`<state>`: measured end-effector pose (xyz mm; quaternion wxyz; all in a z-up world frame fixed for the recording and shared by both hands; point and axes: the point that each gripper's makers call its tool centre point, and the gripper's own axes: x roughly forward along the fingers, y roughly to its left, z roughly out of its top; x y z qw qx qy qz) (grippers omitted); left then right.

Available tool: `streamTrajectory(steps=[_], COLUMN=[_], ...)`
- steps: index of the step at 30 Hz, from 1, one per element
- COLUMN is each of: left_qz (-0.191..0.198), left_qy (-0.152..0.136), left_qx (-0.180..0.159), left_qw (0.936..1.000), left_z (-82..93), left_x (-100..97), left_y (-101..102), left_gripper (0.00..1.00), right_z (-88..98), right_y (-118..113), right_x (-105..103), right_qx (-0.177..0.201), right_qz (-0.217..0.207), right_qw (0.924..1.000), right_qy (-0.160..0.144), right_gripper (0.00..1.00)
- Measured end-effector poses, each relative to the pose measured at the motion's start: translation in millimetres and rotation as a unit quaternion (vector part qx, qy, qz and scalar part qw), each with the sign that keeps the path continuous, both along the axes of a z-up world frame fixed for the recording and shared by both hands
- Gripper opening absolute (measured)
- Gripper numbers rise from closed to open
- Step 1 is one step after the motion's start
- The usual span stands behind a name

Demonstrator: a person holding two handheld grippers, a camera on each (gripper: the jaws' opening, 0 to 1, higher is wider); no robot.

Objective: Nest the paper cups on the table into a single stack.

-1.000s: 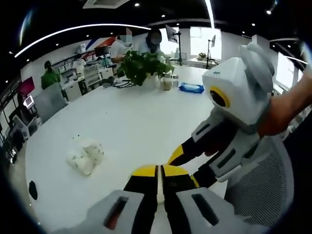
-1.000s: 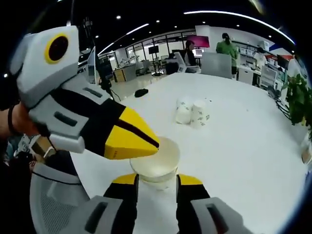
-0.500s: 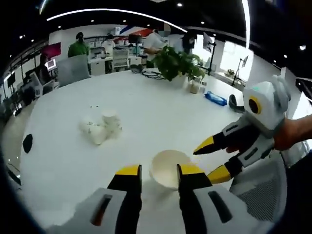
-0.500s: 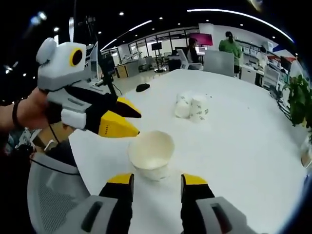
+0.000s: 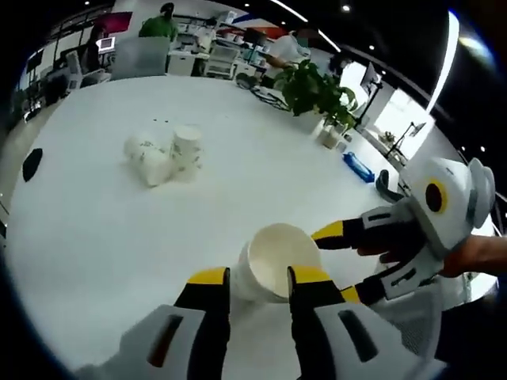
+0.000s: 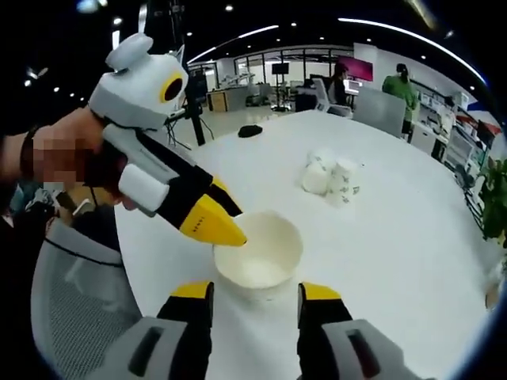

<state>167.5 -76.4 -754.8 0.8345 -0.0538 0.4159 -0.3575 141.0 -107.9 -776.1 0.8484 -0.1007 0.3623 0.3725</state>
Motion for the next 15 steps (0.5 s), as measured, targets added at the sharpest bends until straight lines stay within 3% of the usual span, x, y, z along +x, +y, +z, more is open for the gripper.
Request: streamTrajectory(steps=[4,15], left_qz=[0.000,0.040], left_qy=[0.004,0.001], left_qx=[-0.001,0.003], left_qw=[1.0000,0.9992], left_z=[-1.3,-1.2], left_x=[-1.9,8.9], left_y=[2.4,38.7], left_gripper=[0.21,0.21], right_z=[4.9,7.2], right_y=[9.7,40.6], right_x=[-1.2,9.6], right_qx=[0.006,0.016], right_qz=[0.003,0.021], right_qw=[1.0000,0.9996], right_qy=[0.000,0.004], right_gripper=[0.39,0.39])
